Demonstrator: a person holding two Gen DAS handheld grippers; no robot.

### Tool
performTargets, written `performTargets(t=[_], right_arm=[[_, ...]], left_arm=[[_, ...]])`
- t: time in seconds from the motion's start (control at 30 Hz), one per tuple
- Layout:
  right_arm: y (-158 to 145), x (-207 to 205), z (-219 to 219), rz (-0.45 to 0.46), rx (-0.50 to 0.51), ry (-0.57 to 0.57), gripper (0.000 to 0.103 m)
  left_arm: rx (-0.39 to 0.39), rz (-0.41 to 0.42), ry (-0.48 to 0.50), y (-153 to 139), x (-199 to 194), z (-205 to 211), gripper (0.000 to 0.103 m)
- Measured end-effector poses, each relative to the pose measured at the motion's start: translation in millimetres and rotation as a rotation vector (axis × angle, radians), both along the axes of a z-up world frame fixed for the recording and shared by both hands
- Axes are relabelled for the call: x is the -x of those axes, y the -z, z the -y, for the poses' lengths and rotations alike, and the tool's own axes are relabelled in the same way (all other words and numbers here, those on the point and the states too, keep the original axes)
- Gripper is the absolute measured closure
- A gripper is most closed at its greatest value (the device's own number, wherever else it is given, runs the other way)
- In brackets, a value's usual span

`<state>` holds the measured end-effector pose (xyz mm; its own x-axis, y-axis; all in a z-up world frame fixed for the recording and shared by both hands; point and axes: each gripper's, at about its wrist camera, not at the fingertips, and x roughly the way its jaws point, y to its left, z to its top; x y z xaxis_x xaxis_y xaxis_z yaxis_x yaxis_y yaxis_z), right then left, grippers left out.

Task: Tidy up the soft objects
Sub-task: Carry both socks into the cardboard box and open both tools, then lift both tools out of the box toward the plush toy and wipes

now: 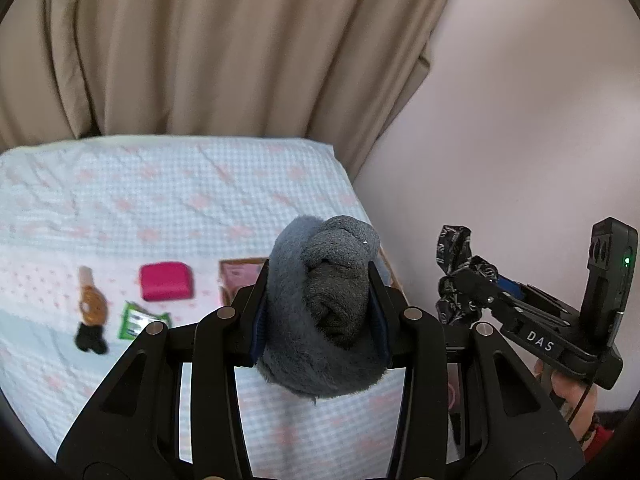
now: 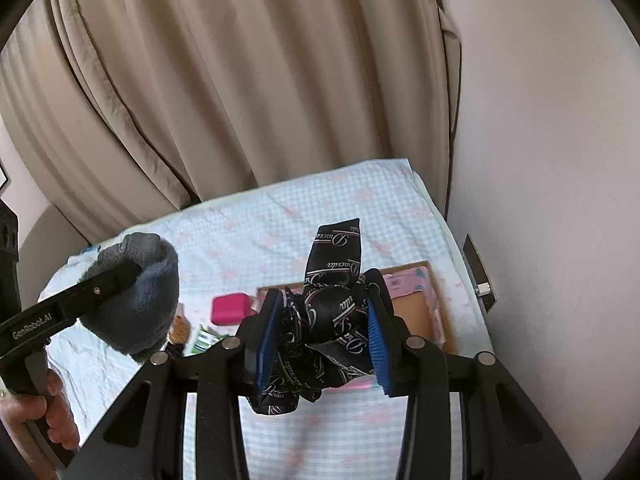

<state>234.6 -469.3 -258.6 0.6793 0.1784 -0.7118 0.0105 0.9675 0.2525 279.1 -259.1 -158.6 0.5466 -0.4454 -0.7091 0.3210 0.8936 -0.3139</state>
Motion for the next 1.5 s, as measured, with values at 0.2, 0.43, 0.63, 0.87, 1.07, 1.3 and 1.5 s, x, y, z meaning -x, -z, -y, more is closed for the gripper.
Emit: performTargets(t=[0.2,0.43,0.63,0.87,1.07,1.3,1.5], right_arm=[[40,-29,29,-0.062,0.015,-0.028,0.066],[105,-63,53,-0.14,0.046,-0.07,0.066],[159,-84,59,-0.178,0.076,-0.13,0.066],[195,-98,61,-0.227,0.08,-0.145,0.064],[205,-99,60,-0.247,0.064,-0.164,0.027],[203,-84,60,-0.23,0.035,-0.167,0.0],[189,-80,57,-0.205,0.029,-0.147,0.0]], left_arm=[[-0.042,-0.073,0.026,43,-30,53,0.065],[-0.102,-0.19,0.034,111,-76,108,0.065],[-0.155,-0.268,0.04,165,-108,132,0.065],[-0.203,-0.379,0.026,222,-134,137,0.065],[-0.226,-0.332,0.024,216,-141,137,0.0],[-0.191,-0.336,-0.021,213,-141,113,0.0],[-0.179,-0.325,-0.025,198,-132,102,0.0]])
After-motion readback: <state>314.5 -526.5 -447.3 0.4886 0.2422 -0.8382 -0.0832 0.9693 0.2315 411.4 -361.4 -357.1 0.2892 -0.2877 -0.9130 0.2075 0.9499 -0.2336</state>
